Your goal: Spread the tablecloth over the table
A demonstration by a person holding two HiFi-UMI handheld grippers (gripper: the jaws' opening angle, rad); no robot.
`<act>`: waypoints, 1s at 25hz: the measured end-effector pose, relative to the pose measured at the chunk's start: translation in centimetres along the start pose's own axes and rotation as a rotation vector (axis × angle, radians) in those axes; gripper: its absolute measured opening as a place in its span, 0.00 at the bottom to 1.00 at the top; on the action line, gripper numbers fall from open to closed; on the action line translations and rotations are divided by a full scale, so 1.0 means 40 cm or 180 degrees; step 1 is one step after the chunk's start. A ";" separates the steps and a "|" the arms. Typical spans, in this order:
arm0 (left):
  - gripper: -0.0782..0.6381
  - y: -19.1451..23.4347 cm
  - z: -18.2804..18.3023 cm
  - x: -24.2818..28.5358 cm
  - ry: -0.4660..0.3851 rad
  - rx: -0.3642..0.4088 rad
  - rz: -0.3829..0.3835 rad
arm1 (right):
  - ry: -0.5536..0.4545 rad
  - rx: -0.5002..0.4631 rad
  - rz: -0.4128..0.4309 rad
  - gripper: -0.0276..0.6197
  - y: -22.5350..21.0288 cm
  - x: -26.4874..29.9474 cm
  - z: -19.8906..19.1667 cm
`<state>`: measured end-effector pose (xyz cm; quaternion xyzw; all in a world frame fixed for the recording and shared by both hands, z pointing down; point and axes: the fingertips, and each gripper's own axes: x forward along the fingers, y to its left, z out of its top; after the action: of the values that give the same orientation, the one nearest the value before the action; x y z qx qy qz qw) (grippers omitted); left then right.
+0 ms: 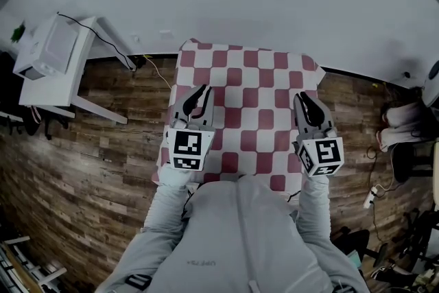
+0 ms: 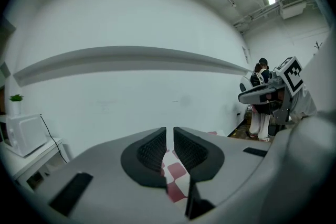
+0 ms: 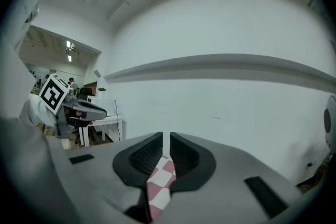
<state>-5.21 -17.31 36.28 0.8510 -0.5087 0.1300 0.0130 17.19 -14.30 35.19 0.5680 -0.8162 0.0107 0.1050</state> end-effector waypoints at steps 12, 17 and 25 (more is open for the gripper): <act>0.14 -0.020 0.028 -0.060 -0.0177 -0.0344 -0.0247 | -0.0276 0.0154 0.0273 0.08 0.048 -0.044 0.024; 0.14 -0.021 0.015 -0.070 -0.0134 -0.0420 -0.0297 | -0.0224 0.0164 0.0269 0.08 0.046 -0.061 0.002; 0.14 -0.036 0.000 -0.082 -0.0093 -0.0447 -0.0317 | -0.0265 0.0209 0.0235 0.08 0.027 -0.084 0.002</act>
<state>-5.42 -13.79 35.66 0.8741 -0.4737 0.0807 0.0717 17.29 -10.83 34.62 0.5406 -0.8395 0.0177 0.0518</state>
